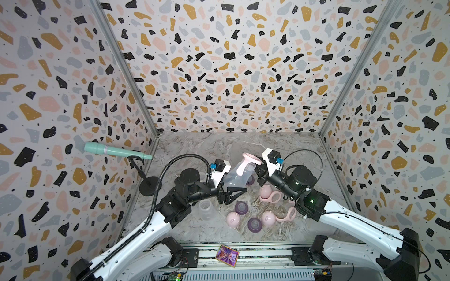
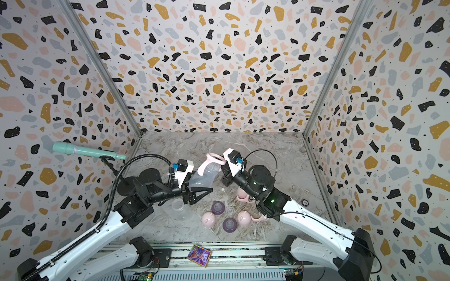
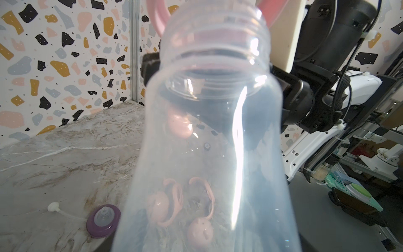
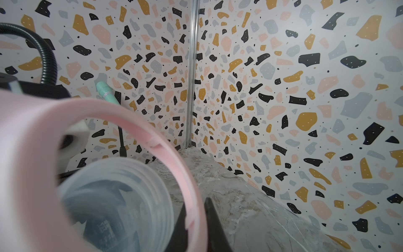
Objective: Assemble the baby bottles
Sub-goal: Put on the handle of the baby bottle.
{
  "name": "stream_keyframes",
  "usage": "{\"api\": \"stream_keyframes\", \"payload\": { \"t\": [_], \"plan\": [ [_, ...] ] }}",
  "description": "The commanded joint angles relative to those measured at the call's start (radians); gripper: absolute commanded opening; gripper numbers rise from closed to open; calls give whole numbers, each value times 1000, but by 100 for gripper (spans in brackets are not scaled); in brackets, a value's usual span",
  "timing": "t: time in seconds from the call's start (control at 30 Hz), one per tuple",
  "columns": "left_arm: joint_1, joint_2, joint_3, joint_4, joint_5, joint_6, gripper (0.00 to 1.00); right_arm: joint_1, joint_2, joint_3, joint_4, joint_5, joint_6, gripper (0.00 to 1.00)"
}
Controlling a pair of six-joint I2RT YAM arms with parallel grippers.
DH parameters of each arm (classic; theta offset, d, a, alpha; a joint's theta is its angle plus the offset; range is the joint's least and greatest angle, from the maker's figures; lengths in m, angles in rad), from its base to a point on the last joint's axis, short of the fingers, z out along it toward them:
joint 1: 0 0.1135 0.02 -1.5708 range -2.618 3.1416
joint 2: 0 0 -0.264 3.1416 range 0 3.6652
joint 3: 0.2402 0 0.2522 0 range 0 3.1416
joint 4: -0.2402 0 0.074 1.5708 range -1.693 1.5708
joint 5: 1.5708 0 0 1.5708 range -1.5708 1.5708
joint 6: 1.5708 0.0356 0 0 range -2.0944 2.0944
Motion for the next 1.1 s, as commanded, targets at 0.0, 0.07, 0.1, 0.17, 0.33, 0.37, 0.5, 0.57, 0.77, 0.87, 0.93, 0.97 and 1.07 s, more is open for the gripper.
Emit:
{"api": "stream_keyframes", "payload": {
  "t": [0.0, 0.07, 0.1, 0.17, 0.33, 0.37, 0.5, 0.57, 0.77, 0.87, 0.93, 0.97, 1.07],
  "plan": [
    [3, 3, 33, 39, 10, -10, 0, 3, -8, 21, 8, -40, 3, 0],
    [3, 2, 35, 40, 18, -11, 0, 3, -6, 15, 5, -29, -14, 0],
    [3, 0, 37, 45, 23, -11, 0, 4, -4, 12, 4, -23, -20, 0],
    [3, -3, 41, 51, 28, -12, 0, 4, -3, -2, 7, -19, -41, 0],
    [3, 3, 51, 47, 24, -19, 0, 29, -21, -54, 60, -7, -111, 0],
    [3, 5, 51, 49, 28, -20, 0, 34, -20, -57, 61, 3, -123, 0],
    [3, 0, 51, 62, 22, -33, 0, 50, -33, -93, 85, 30, -173, 0],
    [3, 2, 51, 62, 12, -39, 0, 60, -48, -120, 118, 38, -200, 0],
    [3, 1, 50, 98, 22, -65, 0, 90, -48, -147, 110, 98, -286, 0],
    [3, -6, 48, 109, 29, -68, 0, 95, -41, -150, 99, 106, -291, 0],
    [3, -10, 46, 110, 21, -68, 0, 106, -36, -152, 102, 109, -293, 0],
    [3, -12, 45, 111, 15, -67, 0, 113, -33, -153, 106, 113, -295, 0],
    [3, -19, 33, 149, -29, -87, 0, 146, -19, -155, 118, 128, -296, 0]
  ]
}}
